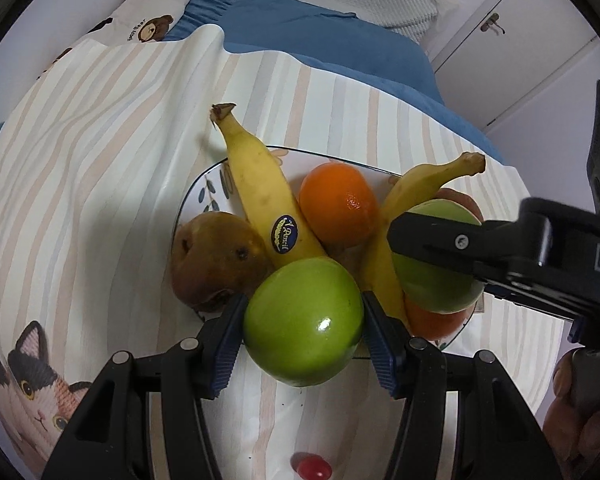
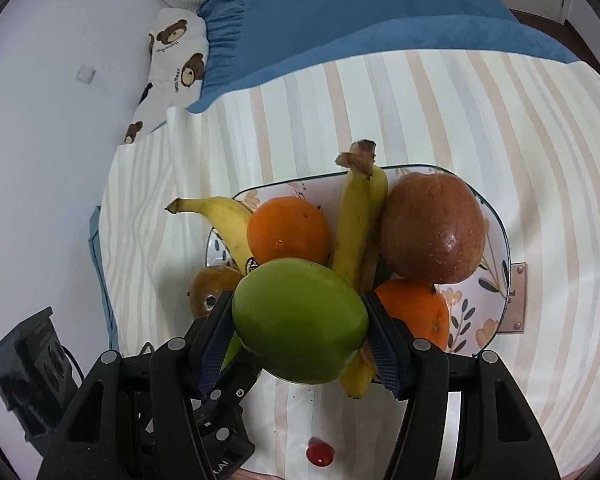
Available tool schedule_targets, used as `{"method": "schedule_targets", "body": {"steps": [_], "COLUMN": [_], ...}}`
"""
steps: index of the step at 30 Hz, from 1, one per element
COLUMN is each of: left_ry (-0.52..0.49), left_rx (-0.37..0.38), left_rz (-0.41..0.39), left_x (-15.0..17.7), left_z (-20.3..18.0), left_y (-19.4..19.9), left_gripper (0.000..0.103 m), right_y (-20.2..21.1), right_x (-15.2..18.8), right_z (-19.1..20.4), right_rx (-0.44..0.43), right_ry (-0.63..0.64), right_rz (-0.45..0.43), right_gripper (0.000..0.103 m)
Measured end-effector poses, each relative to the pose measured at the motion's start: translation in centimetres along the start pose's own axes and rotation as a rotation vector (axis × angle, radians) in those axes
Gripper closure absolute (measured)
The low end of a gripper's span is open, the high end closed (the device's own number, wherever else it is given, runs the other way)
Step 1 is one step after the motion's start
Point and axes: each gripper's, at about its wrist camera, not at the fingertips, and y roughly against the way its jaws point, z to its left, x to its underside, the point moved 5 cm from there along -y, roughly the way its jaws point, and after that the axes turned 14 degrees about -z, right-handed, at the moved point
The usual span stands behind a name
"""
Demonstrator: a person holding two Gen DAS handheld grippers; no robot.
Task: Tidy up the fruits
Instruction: 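Lower both green apples onto the plate and open both tools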
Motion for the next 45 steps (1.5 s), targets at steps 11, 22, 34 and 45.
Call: {"method": "schedule_targets", "body": {"steps": [11, 22, 34, 45], "left_ry": [-0.013, 0.019, 0.042, 0.006], "left_rx": [-0.006, 0.002, -0.029, -0.044], "left_rz": [0.027, 0.07, 0.115, 0.128], "left_x": [0.4, 0.8, 1.5, 2.4], "left_z": [-0.3, 0.1, 1.2, 1.9], "left_y": [-1.8, -2.7, -4.0, -2.5], "left_gripper": [0.049, 0.048, 0.049, 0.049], "right_y": [-0.9, -1.5, -1.1, -0.2], "right_x": [-0.4, -0.6, -0.9, -0.4], "right_z": [-0.5, -0.9, -1.1, -1.5], "right_rx": [0.0, -0.001, 0.028, 0.036], "right_ry": [-0.053, -0.101, -0.098, -0.087], "right_rz": [0.008, 0.021, 0.013, -0.01], "right_gripper": [0.038, 0.037, 0.037, 0.036]}}
